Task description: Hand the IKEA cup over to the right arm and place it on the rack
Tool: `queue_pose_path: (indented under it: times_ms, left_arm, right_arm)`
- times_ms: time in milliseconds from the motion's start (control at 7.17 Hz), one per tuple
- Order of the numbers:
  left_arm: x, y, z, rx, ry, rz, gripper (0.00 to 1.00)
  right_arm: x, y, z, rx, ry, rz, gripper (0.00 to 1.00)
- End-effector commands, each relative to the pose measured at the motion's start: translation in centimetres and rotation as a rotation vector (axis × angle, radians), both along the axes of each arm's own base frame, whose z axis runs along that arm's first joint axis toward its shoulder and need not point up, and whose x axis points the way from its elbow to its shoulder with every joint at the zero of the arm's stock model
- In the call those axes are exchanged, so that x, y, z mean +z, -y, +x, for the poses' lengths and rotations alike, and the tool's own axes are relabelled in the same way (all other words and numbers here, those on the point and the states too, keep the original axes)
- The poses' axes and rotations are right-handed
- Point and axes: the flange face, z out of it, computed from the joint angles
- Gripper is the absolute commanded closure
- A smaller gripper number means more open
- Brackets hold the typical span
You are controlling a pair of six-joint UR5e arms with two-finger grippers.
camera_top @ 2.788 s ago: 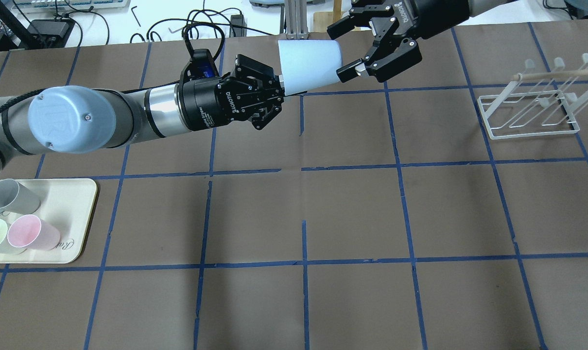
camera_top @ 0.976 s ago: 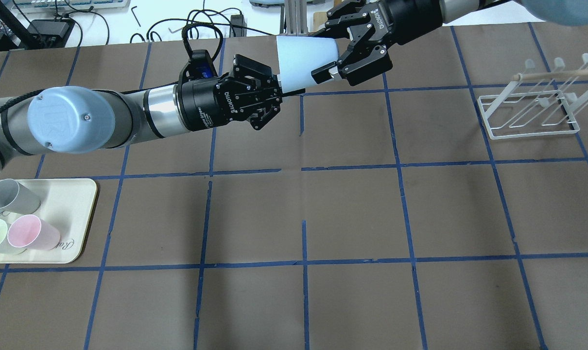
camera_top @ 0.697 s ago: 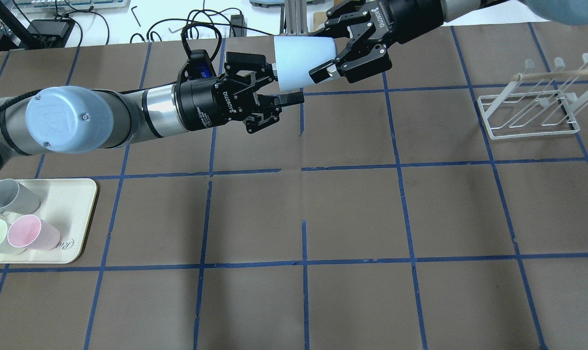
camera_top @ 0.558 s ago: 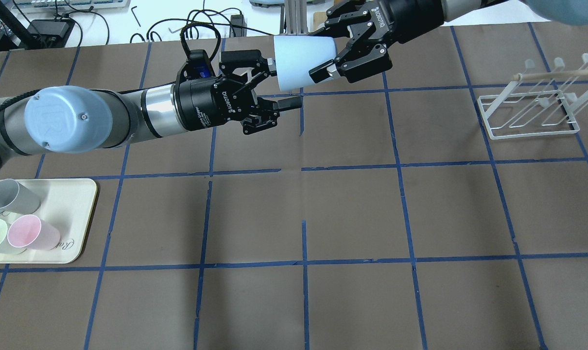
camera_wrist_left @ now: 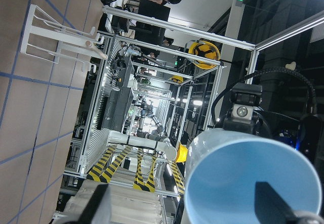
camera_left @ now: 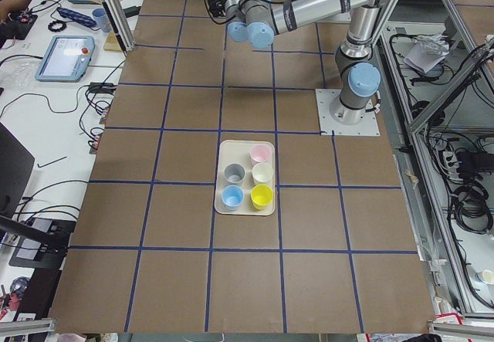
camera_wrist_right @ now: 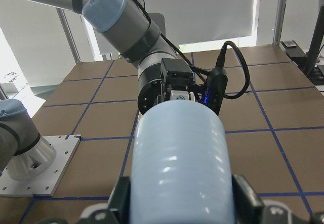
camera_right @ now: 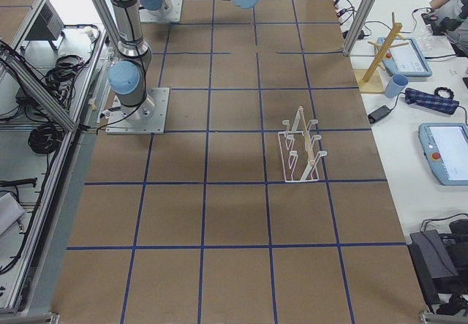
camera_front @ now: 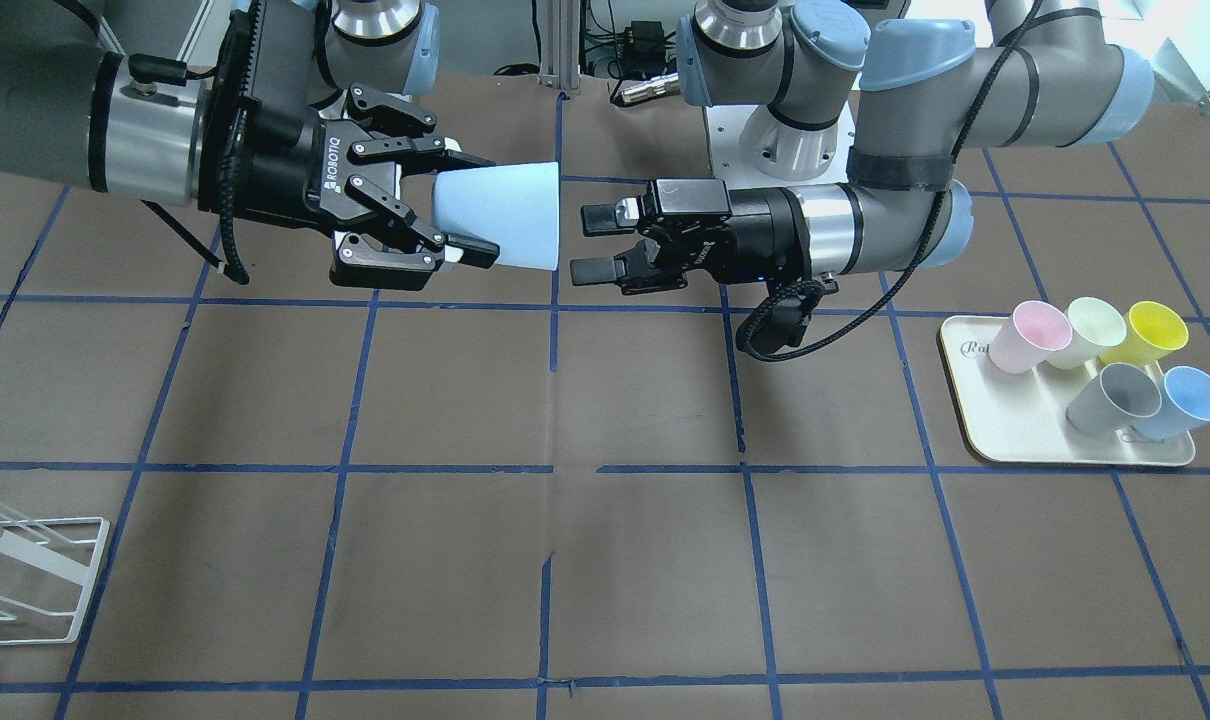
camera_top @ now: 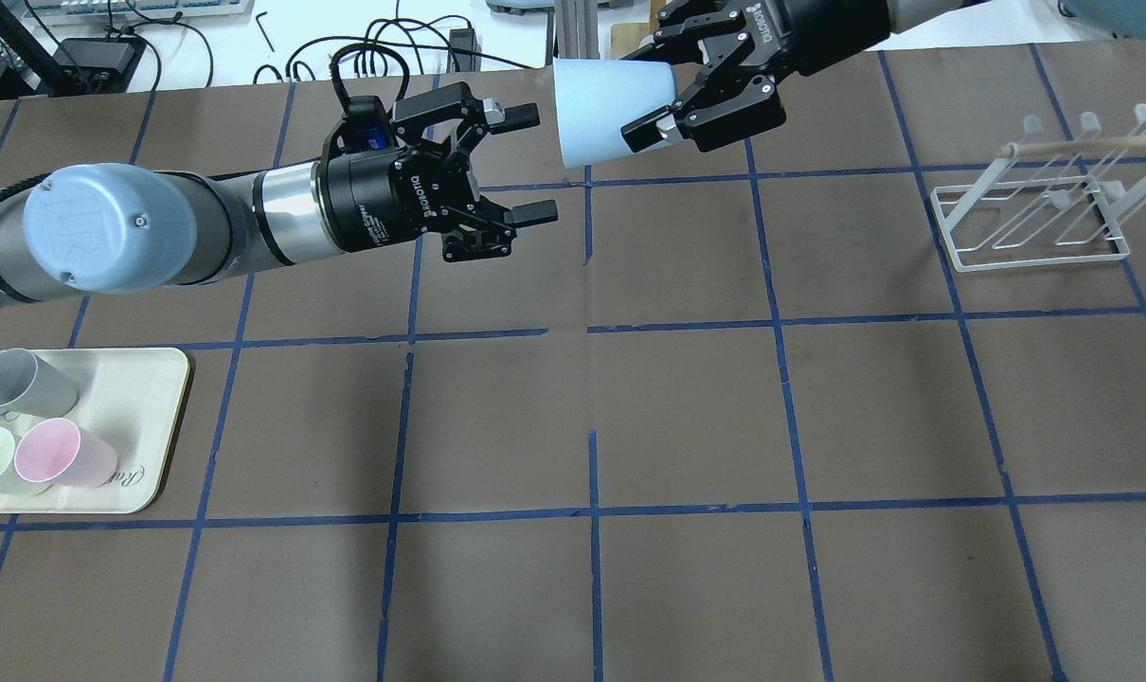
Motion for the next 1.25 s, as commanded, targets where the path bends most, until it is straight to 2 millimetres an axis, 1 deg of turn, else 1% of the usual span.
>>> queue_pose_path:
  times_ms: [0,139,279,418,558,697,836,976,1115]
  left_arm:
    - [0.2,0.0,3.8,-0.051,0.092,0.014,0.00]
    - [0.2,-0.7,5.7,-0.129,0.180,0.015,0.00]
    - [0.4,-0.7,7.7,-0.174,0.249,0.019,0.00]
    - [0.8,-0.2,9.8,-0.252,0.390,0.005,0.00]
    - [1.4,0.5,11.7,-0.332,0.641,0.013,0.00]
    - [1.4,0.6,13.5,-0.376,0.898,0.039,0.00]
    - [2.2,-0.1,14.6,-0.424,1.046,0.037,0.00]
    - [3.5,-0.6,15.7,-0.427,1.205,0.066,0.00]
    - [5.8,-1.3,16.3,-0.420,1.372,0.093,0.00]
  right_arm:
    - [0.2,-0.2,-3.7,-0.031,-0.075,0.017,0.78]
    - [0.6,-0.9,-5.9,-0.040,-0.140,0.028,0.78]
    - [0.2,-1.4,-10.0,-0.045,-0.270,0.047,0.77]
    - [-0.2,-1.4,-14.4,-0.059,-0.390,0.063,0.76]
    - [-0.6,-1.8,-18.5,-0.076,-0.492,0.088,0.75]
    - [-1.0,-2.3,-22.9,-0.075,-0.662,0.096,0.75]
    - [-1.8,-2.4,-26.2,-0.066,-0.803,0.109,0.74]
    - [-3.0,-2.0,-28.5,-0.053,-0.945,0.119,0.74]
    - [-4.6,-0.9,-30.2,-0.044,-1.043,0.144,0.74]
